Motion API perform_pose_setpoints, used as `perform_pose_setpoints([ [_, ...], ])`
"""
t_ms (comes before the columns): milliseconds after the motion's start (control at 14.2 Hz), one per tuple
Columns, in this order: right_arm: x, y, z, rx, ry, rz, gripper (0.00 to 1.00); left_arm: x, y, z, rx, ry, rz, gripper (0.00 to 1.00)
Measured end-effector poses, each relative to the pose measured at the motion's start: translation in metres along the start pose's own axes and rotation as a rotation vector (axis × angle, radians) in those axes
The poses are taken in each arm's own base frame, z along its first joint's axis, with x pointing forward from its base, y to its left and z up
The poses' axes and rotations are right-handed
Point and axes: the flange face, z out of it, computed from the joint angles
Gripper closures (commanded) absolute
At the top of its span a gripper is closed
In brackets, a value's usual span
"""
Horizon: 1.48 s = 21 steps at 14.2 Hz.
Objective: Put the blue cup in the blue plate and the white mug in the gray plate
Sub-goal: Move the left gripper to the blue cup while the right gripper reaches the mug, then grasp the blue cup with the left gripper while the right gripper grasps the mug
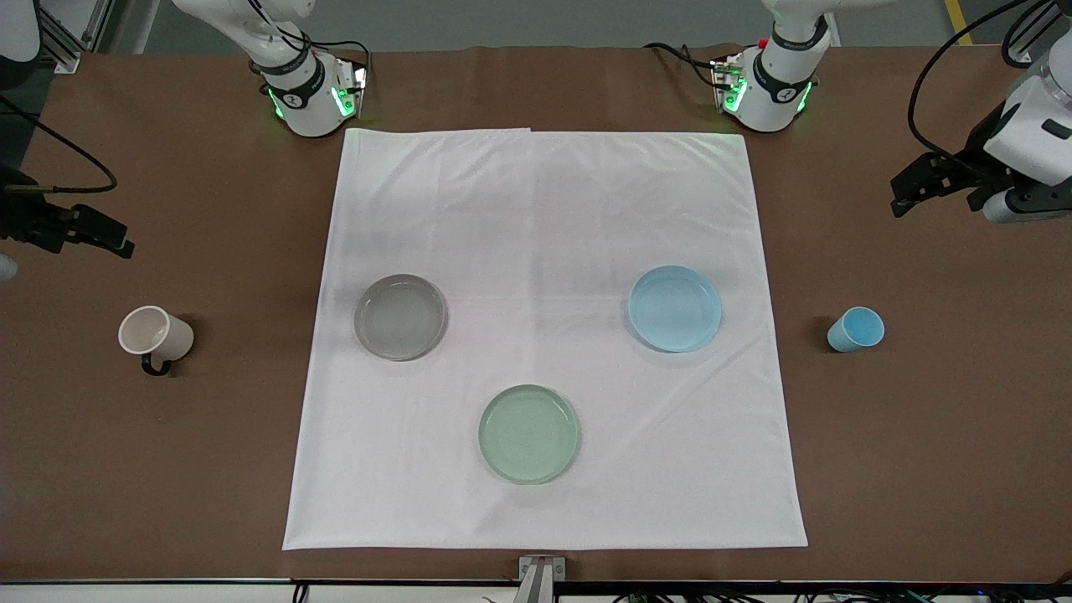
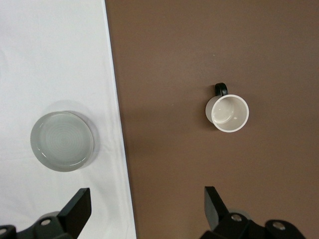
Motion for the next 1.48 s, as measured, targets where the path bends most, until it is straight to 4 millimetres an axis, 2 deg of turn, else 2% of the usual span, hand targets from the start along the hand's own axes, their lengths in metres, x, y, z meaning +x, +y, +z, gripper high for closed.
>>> perform_pose_setpoints([
  [353,0.002,0.0,0.004,-0.004,-0.009,0.0,0.0,0.007,-0.01,-0.002,-0.003,-0.003,-0.005,0.0],
  [494,0.003,0.001,0.004,-0.005,-0.004,0.0,0.0,0.022,-0.021,0.012,-0.002,-0.025,-0.008,0.0],
  [565,0.004,0.002,0.003,-0.007,0.002,0.002,0.0,0.033,-0.033,0.026,-0.001,-0.046,-0.028,0.0],
  [635,0.006,0.004,0.005,-0.008,0.008,0.005,0.0,0.047,-0.051,0.047,-0.002,-0.062,-0.056,0.0],
  [776,0.018,0.017,0.018,-0.01,0.02,0.019,0.0,0.076,-0.088,0.101,-0.01,-0.081,-0.098,0.0],
  [988,0.052,0.06,0.065,-0.012,0.039,-0.018,0.0,0.102,-0.122,0.204,-0.024,-0.073,-0.146,0.0],
  [1129,0.076,0.093,0.112,-0.013,0.042,-0.041,0.0,0.1,-0.128,0.269,-0.031,-0.047,-0.157,0.0],
  [1271,0.094,0.117,0.164,-0.012,0.027,-0.061,0.0,0.086,-0.127,0.322,-0.036,-0.004,-0.161,0.01],
  [1482,0.113,0.14,0.239,-0.01,0.016,-0.093,0.0,0.065,-0.131,0.374,-0.042,0.024,-0.137,0.08],
])
